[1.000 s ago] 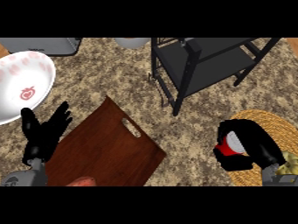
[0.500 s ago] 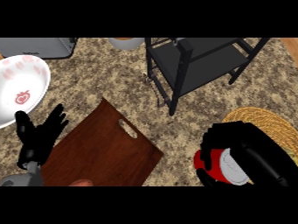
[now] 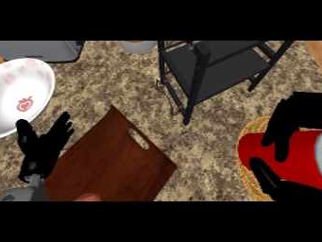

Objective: Pick the can from the placemat and place it in the tiered shelf

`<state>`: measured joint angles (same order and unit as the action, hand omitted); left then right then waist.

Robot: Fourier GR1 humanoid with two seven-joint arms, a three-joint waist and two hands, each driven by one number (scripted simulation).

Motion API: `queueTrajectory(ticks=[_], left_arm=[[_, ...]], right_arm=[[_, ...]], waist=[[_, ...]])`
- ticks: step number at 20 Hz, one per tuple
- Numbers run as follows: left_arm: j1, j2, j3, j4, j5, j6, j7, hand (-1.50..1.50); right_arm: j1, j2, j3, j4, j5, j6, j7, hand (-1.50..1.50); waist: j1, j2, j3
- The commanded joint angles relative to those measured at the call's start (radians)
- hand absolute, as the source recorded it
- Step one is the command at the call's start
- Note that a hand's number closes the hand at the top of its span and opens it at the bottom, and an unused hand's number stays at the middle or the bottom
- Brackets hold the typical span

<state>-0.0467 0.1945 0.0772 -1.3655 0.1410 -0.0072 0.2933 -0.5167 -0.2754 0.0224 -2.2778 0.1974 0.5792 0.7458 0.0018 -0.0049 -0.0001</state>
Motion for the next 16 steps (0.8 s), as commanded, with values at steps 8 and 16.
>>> queueTrajectory(ticks=[8,16], left_arm=[[0.001,-0.059,-0.046,0.009,-0.056,0.045,-0.01,0.0],[0.021,-0.033,-0.026,-0.05,-0.032,0.015,0.026,0.0]], right_arm=[[-0.513,-0.112,-0.195,0.451,-0.121,-0.038,0.125,1.5],[-0.667,-0.167,-0.183,0.797,-0.026,-0.047,-0.082,1.5]], waist=[[0.01,0.005,-0.001],[0.02,0.007,0.0]])
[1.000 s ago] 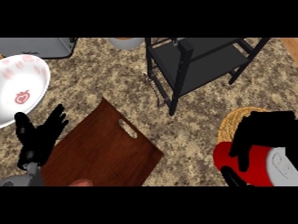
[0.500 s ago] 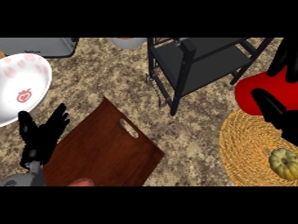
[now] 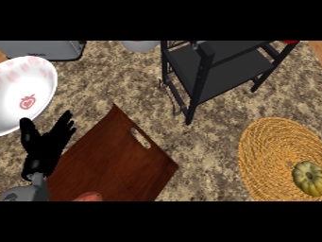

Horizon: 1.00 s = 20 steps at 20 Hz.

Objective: Pick the can from the placemat and place it in the tiered shelf

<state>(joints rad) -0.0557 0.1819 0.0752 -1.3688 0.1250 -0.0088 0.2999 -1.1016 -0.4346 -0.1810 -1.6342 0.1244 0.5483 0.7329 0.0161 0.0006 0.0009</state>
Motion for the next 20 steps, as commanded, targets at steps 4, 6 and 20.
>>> queueTrajectory(ticks=[4,6,20], left_arm=[[0.017,-0.018,-0.009,-0.007,-0.015,0.014,0.018,0.0],[-0.001,-0.025,-0.025,0.008,-0.036,0.02,0.001,0.0],[-0.03,0.004,0.037,0.076,-0.003,-0.026,-0.042,0.0]], right_arm=[[-0.043,-0.054,0.019,0.253,0.065,0.033,-0.233,1.5],[-0.095,-0.071,0.055,0.387,0.135,0.027,-0.337,1.5],[-0.226,0.054,0.153,0.774,0.38,-0.239,-0.593,1.5]], waist=[[-0.002,0.002,-0.001],[0.011,0.008,-0.001],[0.011,0.009,-0.002]])
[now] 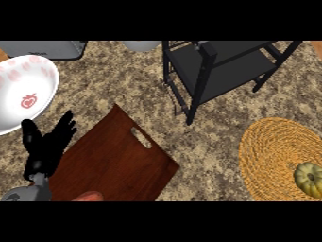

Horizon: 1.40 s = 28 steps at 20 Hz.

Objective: Pick the can from the placemat and place it in the tiered shelf

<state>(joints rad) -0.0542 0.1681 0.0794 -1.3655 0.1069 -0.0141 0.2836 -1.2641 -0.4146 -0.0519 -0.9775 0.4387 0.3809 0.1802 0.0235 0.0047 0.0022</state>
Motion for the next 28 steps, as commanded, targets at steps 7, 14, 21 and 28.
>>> queueTrajectory(ticks=[7,14,21,28], left_arm=[[0.01,-0.007,0.009,-0.013,-0.004,0.013,0.025,0.0],[-0.059,0.012,0.03,0.077,0.003,-0.023,0.0,0.0],[-0.015,-0.005,0.022,0.072,-0.01,-0.017,-0.036,0.0],[-0.027,0.009,0.032,0.022,0.019,-0.033,0.028,0.0]], right_arm=[[-0.049,0.043,-0.019,0.199,0.057,-0.104,-0.17,1.5],[-0.113,0.023,-0.032,0.358,0.089,-0.118,-0.288,1.5],[-0.154,0.036,-0.143,0.364,0.005,-0.13,-0.152,-1.5],[-0.196,0.026,-0.281,0.426,-0.129,-0.118,-0.115,-1.5]], waist=[[-0.008,-0.003,-0.002],[-0.001,0.005,-0.003],[-0.01,0.0,-0.003],[-0.006,-0.001,-0.002]])
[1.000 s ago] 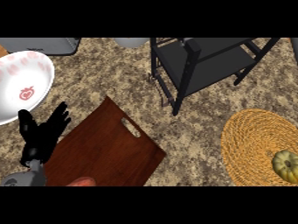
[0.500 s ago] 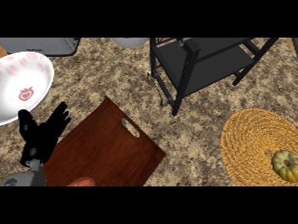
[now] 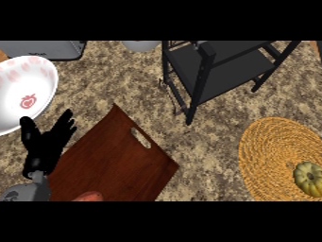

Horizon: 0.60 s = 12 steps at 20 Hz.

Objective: Pick the can from the placemat and place it in the tiered shelf

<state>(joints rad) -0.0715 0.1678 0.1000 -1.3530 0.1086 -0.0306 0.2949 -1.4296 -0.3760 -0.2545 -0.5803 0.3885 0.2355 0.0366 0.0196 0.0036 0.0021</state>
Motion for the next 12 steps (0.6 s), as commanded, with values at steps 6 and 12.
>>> queueTrajectory(ticks=[6,12], left_arm=[[0.024,-0.028,-0.023,0.008,-0.018,0.01,-0.007,0.0],[0.043,-0.017,-0.017,-0.022,-0.009,-0.003,0.005,0.0]], right_arm=[[-0.082,-0.016,-0.196,0.085,-0.187,-0.026,0.108,-1.5],[-0.031,-0.097,-0.236,0.081,-0.186,-0.159,0.064,-1.5]], waist=[[0.005,0.003,-0.002],[0.002,0.003,-0.002]])
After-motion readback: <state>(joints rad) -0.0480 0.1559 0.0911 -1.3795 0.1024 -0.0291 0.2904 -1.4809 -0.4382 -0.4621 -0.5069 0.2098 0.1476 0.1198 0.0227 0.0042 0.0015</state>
